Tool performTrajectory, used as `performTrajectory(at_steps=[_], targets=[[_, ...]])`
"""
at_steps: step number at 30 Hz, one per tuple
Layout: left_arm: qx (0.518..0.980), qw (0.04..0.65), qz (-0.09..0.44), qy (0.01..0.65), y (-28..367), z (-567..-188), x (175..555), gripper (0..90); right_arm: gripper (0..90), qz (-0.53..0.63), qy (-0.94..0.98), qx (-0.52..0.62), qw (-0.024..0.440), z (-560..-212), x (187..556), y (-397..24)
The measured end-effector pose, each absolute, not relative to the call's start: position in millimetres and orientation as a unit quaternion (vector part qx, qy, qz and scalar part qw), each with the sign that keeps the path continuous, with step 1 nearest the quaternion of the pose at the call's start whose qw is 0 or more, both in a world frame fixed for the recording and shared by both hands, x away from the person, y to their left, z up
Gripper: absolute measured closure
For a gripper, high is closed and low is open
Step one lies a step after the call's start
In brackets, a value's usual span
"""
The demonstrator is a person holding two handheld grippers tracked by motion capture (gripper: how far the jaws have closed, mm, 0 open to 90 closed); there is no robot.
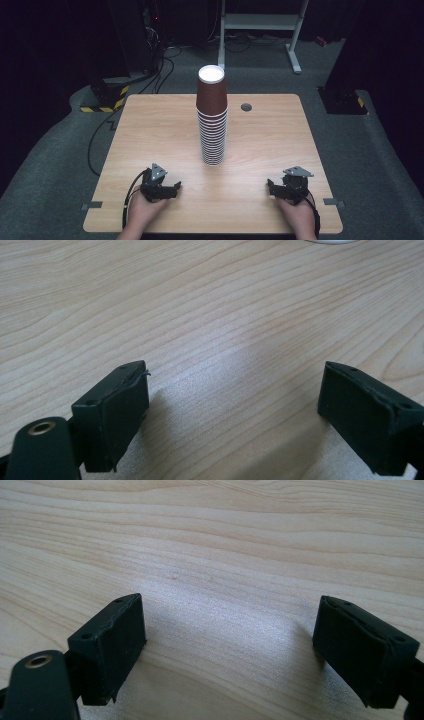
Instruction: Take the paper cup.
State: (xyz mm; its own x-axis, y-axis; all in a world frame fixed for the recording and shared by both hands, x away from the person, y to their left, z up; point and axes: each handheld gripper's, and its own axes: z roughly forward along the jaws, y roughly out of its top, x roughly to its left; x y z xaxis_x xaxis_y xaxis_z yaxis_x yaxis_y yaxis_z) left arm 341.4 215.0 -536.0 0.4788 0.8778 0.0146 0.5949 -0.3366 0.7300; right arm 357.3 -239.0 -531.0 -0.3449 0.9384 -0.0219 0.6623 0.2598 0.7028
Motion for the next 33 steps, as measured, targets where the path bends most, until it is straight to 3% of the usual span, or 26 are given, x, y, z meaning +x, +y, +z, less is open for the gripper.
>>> performTrajectory(at_steps=[9, 17, 33], targets=[[0.804, 0.332, 0.184, 0.458, 213, -533, 341, 8.8, 13.2, 0.306, 0.761, 0.526, 0.226, -531, 357, -239], [0.805, 0.383, 0.186, 0.413, 209, -523, 333, 5.7, 13.4, 0.306, 0.761, 0.526, 0.226, -531, 357, -239], [0.783, 0.450, 0.163, 0.397, 208, -498, 331, 3.5, 13.6, 0.307, 0.760, 0.526, 0.227, -531, 357, -239]])
